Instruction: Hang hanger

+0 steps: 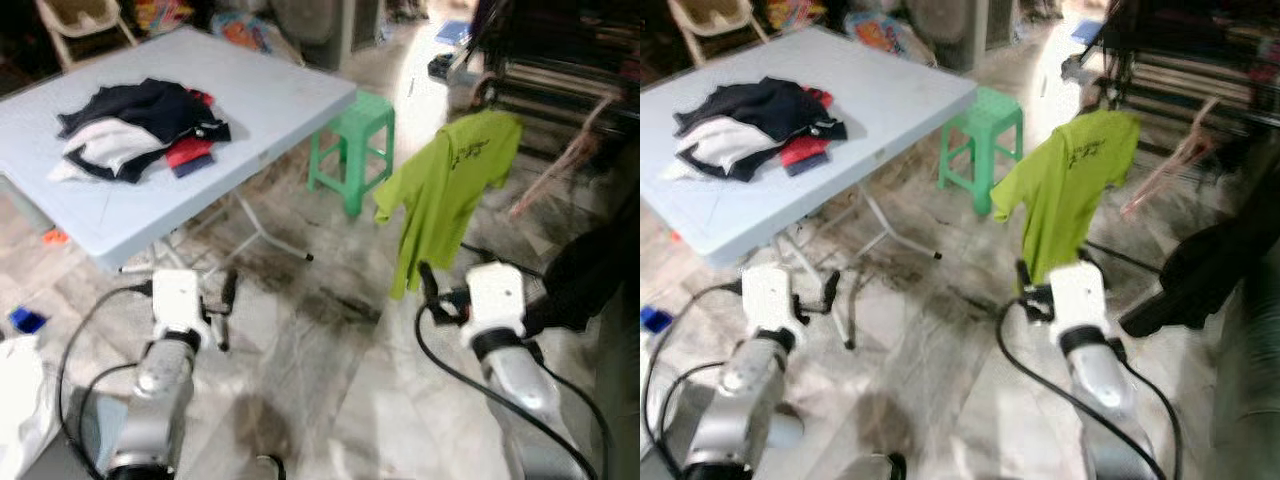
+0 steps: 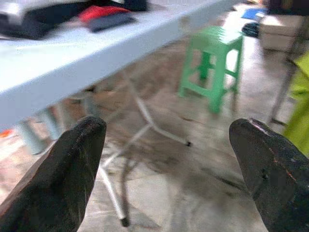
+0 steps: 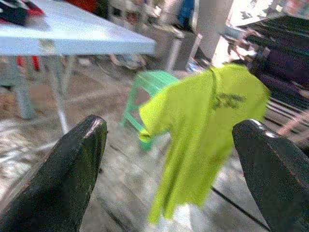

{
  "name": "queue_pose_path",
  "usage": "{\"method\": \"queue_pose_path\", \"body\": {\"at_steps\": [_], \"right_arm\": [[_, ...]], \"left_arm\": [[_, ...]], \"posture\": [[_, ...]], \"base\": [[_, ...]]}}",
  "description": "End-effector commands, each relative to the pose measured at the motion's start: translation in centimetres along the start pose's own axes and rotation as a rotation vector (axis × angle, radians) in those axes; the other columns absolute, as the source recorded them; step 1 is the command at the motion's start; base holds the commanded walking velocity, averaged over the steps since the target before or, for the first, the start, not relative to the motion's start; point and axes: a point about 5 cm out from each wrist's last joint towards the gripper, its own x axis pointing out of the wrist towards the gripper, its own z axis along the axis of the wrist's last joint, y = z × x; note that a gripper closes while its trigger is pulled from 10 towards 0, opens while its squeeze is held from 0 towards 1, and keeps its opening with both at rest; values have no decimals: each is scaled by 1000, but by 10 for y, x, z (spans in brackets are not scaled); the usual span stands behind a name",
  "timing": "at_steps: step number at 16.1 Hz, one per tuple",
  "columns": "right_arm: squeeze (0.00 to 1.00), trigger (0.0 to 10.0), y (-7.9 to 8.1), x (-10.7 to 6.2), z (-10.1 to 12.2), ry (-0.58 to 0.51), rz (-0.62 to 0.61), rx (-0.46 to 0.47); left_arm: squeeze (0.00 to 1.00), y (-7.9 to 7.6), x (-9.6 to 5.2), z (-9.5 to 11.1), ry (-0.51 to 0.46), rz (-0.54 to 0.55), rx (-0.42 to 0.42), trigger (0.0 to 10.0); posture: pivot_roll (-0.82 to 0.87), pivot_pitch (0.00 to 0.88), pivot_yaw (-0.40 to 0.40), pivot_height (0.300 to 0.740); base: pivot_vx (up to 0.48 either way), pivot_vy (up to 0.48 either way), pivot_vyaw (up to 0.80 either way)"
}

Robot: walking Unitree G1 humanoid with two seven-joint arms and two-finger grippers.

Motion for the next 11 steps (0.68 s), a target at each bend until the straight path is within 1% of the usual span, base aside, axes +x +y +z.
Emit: {"method": "queue_pose_path", "body": {"at_steps": [1,11], "right_arm": [[0,10000,0,2,0,-3,14,3],[0,10000,6,3,2,-21,68,24]], "left_arm": [[0,0,0,-2,0,14,16,10000],[0,-1,2,-3,5,25,0,10000]], "posture": [[-41,0,36,740],[-41,0,34,740]], "base": [[0,0,800],[0,0,795]]}}
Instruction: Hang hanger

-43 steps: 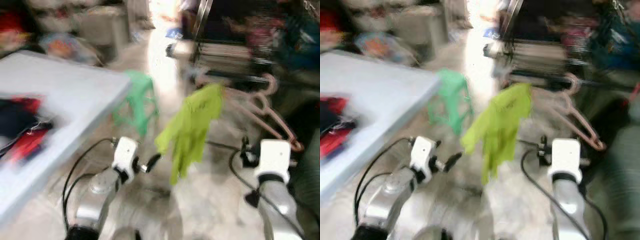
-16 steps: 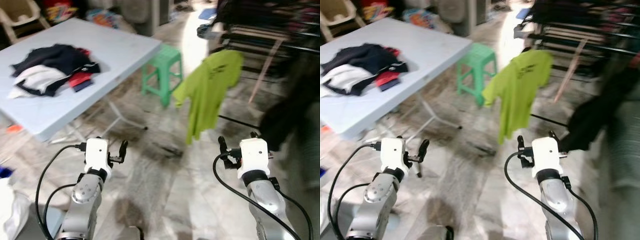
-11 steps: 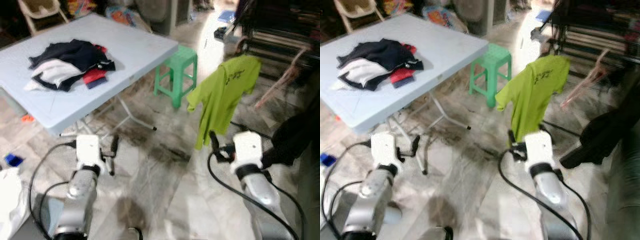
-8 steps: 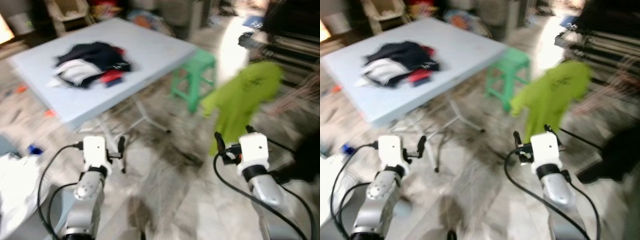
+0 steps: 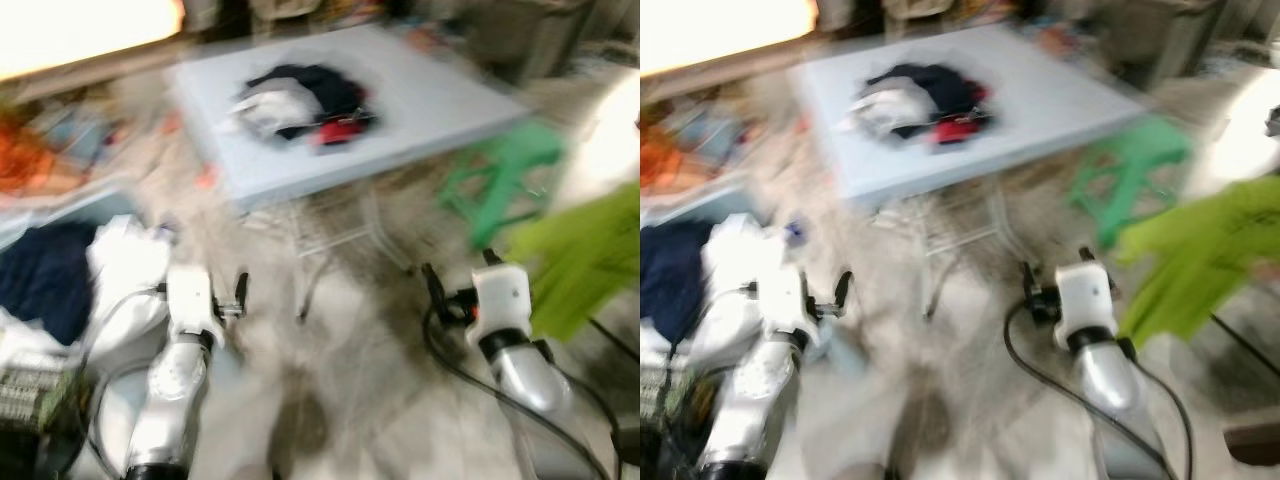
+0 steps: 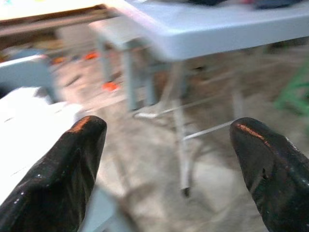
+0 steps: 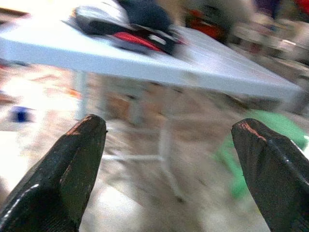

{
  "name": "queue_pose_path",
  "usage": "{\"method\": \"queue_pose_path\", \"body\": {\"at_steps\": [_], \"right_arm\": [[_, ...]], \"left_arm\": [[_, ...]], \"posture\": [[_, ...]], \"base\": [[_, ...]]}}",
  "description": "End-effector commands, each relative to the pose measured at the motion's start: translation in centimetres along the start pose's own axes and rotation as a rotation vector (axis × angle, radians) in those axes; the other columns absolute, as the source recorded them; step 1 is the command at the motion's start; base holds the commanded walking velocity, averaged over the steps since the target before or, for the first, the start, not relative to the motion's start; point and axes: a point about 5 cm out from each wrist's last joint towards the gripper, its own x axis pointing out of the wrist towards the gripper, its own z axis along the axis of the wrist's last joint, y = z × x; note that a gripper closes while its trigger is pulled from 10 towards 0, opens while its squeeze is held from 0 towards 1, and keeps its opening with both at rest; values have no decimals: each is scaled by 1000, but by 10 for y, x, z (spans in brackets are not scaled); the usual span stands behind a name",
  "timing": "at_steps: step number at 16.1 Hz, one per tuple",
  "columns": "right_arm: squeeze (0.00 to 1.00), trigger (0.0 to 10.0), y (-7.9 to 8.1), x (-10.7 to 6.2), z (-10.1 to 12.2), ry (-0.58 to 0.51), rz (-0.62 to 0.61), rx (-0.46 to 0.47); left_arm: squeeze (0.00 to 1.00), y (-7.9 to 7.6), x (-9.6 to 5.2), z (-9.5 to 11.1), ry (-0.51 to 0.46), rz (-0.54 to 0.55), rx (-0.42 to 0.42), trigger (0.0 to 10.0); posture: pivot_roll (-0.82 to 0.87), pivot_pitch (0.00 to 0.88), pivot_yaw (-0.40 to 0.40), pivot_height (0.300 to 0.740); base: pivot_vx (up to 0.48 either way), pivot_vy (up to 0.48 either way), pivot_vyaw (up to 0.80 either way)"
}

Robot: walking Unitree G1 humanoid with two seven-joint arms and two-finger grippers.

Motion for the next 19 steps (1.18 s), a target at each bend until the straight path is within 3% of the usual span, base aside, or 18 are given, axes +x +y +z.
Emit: {"method": "queue_pose_path", "body": {"at_steps": [1,13,19], "right_arm": [[0,10000,-1,0,2,-12,7,6],[0,10000,6,4,7,-49,63,32],[0,10000,6,5,8,-59,68,45]], "left_arm": [[0,3,1,1,-4,14,4,10000],[0,4,2,9,-57,13,2,10000],[0,-4,4,12,-82,-28,-3,10000]], "posture": [[-41,0,35,740],[-31,0,30,740],[-28,0,27,740]], "base": [[0,0,788],[0,0,771],[311,251,72]]}}
